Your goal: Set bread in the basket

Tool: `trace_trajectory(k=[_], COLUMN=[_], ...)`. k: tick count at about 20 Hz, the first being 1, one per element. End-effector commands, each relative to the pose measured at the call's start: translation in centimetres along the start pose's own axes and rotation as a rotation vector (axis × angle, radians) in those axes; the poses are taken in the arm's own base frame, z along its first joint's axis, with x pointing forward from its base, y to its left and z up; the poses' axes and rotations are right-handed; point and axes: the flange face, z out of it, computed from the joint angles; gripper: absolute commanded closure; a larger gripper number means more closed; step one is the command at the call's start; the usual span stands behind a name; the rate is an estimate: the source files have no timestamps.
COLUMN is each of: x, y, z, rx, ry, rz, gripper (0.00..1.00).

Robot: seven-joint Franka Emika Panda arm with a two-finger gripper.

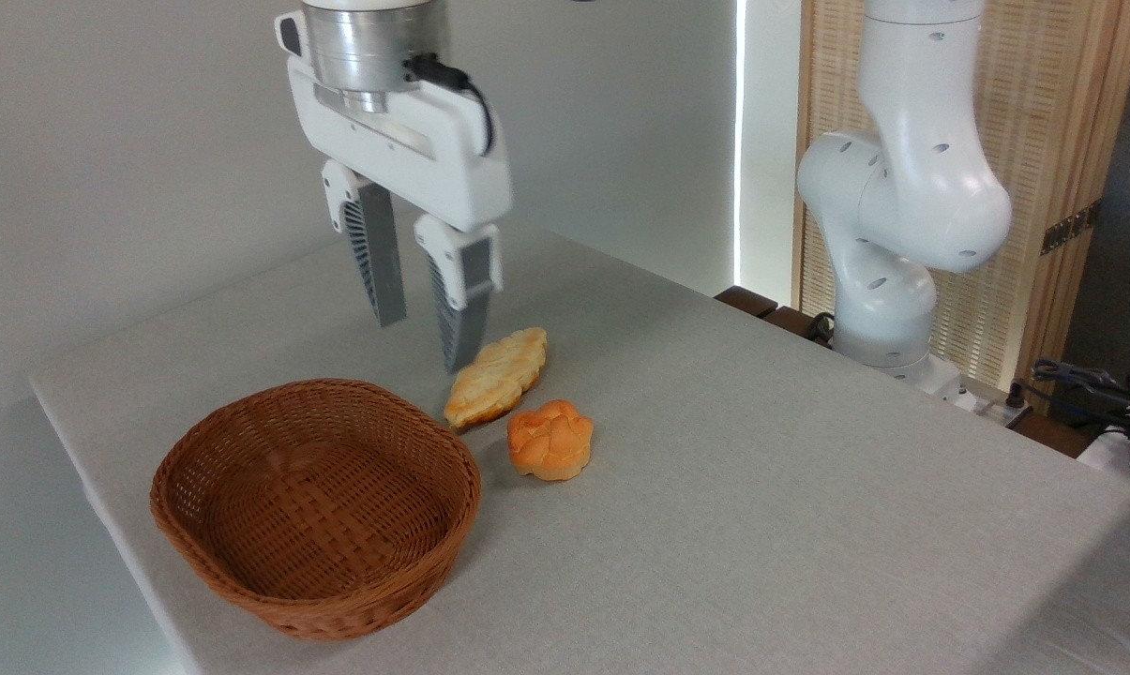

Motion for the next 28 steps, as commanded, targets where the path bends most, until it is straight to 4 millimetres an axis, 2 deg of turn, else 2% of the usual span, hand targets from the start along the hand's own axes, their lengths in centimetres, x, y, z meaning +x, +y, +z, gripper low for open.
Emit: trace_trajectory(k=[1,4,6,12,14,16,18,19,20,22,28], x=[-0.3,0.2,2.1,3.0,3.2,2.9,1.3,-0.1,-0.6,-1.3,-1.4], y=[-0.2,0.4,2.3,3.9,3.7,2.7,0.6,-0.6,-1.0,-1.4,-1.5], z=[-0.8,-0.7,0.5,0.1,0.3,1.0,0.5,-0.3,-0.7,-1.1,-0.9], rx=[-0.007,-0.009,-0.022,-0.019,-0.015,-0.014,-0.007,-0.003,0.0,-0.002,-0.002], ry=[0.023,0.021,0.007,0.016,0.022,0.007,0.008,0.026,0.031,0.031,0.022], rz=[0.008,0.063,0.193,0.229,0.224,0.208,0.165,0.13,0.118,0.108,0.101], gripper=[0.0,0.0,0.0,0.0,0.0,0.0,0.0,0.0,0.0,0.0,0.0])
